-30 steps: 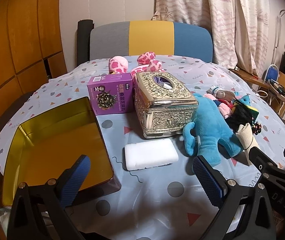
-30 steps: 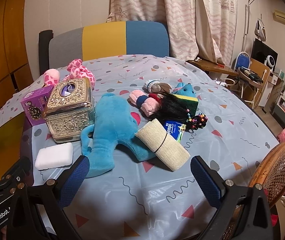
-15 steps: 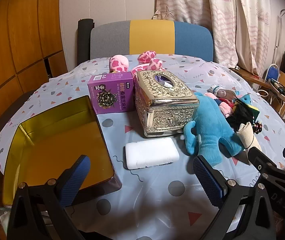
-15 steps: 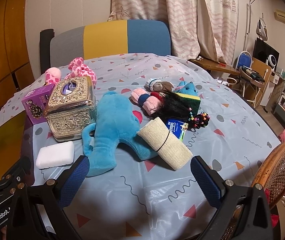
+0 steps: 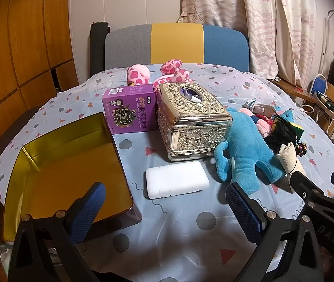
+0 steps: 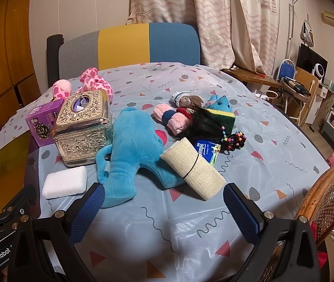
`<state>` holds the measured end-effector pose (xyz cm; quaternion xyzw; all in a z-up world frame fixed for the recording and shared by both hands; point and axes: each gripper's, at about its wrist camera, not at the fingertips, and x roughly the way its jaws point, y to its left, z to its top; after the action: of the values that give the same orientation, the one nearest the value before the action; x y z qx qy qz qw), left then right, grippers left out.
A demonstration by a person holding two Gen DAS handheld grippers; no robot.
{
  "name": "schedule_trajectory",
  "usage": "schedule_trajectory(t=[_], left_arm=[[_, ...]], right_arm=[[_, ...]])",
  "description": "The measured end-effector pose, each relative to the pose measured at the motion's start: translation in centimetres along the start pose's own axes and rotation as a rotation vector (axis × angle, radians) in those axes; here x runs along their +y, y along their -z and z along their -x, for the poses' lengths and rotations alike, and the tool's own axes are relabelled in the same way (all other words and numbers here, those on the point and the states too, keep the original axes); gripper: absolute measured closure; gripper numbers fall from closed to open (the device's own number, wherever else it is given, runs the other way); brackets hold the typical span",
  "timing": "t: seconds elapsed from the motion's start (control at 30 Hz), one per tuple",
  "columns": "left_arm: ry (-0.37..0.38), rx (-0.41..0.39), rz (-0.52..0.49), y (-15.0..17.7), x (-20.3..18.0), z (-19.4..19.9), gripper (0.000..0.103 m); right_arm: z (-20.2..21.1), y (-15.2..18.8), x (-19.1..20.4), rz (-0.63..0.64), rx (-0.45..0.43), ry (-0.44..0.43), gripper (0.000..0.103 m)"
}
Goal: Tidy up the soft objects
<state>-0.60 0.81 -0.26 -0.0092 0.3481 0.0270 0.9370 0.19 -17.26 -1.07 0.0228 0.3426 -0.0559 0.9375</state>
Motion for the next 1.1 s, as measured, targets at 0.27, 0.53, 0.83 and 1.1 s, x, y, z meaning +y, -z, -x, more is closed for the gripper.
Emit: schedule_trajectory(t=[0.27,0.53,0.83,1.1], left_arm=[[0.004,0.005,-0.01,0.0,-0.3,-0.1,0.0],[0.022,0.014,-0.038,0.0,-0.9,-0.4,0.0],[0.289,0.121,-0.061,-0.9,-2.1,-2.0,0.0],[0.446,0.215,-0.015,-3.0,-4.1,-4.3,0.0]], right_arm=[[-0.1,0.0,-0.4,-0.006,0.002,-0.001,0.0],[-0.4,-0.7,-2.1,-0.03,-0.009,0.017,0.0],[-1.7,-3.6,-8.4,-0.125,-0.02,0.056,0.0],[-3.7,-4.3,-13.3,-0.243,0.014,0.021,0.0]])
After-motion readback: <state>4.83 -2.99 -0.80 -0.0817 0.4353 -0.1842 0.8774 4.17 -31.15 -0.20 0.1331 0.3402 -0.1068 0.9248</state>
